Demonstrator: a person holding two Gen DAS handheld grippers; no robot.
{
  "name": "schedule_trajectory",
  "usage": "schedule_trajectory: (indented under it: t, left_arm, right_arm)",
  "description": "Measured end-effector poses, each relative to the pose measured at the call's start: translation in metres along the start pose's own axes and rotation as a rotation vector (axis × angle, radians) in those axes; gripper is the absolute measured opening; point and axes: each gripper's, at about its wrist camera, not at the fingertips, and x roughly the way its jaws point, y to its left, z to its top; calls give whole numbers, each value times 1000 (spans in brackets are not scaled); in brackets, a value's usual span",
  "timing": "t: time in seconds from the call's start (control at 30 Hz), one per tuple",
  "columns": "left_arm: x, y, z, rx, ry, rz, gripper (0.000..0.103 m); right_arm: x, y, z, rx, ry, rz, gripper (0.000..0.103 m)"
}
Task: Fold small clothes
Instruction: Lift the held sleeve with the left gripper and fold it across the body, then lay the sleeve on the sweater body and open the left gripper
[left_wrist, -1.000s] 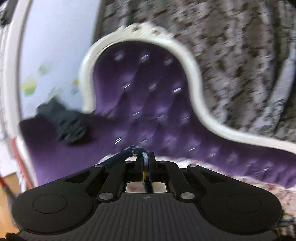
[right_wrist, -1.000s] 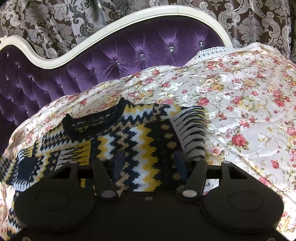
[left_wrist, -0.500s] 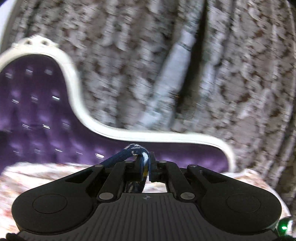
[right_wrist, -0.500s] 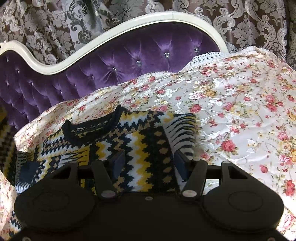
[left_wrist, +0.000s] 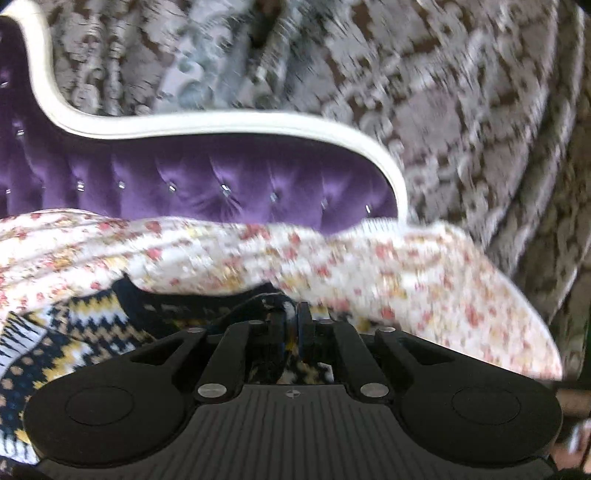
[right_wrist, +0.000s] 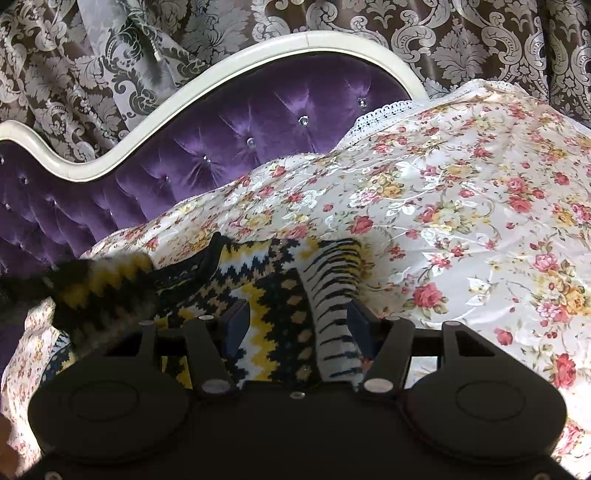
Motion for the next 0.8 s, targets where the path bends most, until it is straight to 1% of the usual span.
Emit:
schedule_trajectory:
  t: [0.03,0.07,0.13,0.2,0.27,0.37,0.43,0.5,0.53,0.6,0.63,0.67,0.7,0.73,0.77,0.8]
  left_arm:
    - [-1,-3,-2,17,12,-6,23]
    - [1,-7,-2,33,21,-15,39]
    - [-1,-15,-3,71,13,-45,47]
    - [-7,-21,-4,107,-16,-74,50]
    - [-17,-23,-4,130,-40,-100,62]
    - [-29,-20,-4,122,-79,-137,69]
    - [-31,-18,-4,115,-75,-187,75]
    - [-26,-20,-4,124,-31,-224,77]
    - [-21,-23,-4,135,-4,-226,77]
    - [-9,-28,-3,142,43,-205,77]
    - [1,-29,-4,133,81,-181,77]
    - [11,-29,-5,121,129,-161,77]
    - [22,-28,-7,104,189,-156,77]
    - [37,-27,-10,73,269,-183,77]
    - [47,-25,-15,40,326,-208,77]
    - [53,-23,-20,10,365,-225,77]
  right_arm:
    - [0,-1,0,3,-1,-1,64]
    - [0,-1,1,5,-2,-2,64]
    - [0,-2,1,8,-6,-6,64]
    - [0,-2,1,9,-8,-10,64]
    - [0,-2,1,8,-9,-13,64]
    - [1,-2,0,5,-8,-18,64]
    - [1,-1,0,2,-8,-20,64]
    - [1,-1,0,-2,-9,-25,64]
    - [2,-1,0,-3,-10,-27,64]
    - [2,-4,1,4,-5,-33,64]
    - [2,-7,2,15,-4,-39,64]
    - [1,-11,3,26,-5,-49,64]
    - [1,-15,3,38,-6,-65,64]
    - [0,-20,5,50,-11,-84,64]
    - [-2,-24,6,62,-15,-95,64]
    - [-2,-27,7,73,-18,-97,64]
